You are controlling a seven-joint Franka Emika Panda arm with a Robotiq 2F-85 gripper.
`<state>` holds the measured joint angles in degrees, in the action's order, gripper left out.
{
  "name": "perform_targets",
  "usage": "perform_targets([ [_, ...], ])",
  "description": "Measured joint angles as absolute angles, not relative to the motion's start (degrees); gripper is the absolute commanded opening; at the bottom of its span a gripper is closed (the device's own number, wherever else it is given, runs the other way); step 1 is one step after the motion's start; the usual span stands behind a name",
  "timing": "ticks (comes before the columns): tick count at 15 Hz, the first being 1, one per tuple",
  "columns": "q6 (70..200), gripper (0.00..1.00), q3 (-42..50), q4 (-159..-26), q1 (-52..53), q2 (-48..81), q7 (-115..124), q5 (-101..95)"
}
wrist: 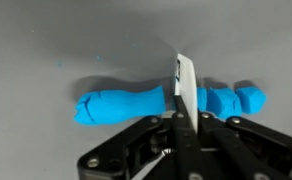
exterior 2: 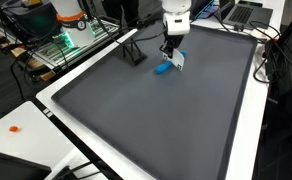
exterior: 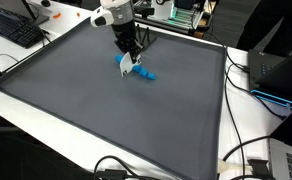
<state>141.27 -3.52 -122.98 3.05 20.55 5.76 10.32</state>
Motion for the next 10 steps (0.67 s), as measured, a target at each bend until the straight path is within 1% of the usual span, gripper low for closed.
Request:
perform_targets([
  [10, 141.6, 0.01, -3.7, -122.9, 3.2, 20.2, 5.3, 9.1],
])
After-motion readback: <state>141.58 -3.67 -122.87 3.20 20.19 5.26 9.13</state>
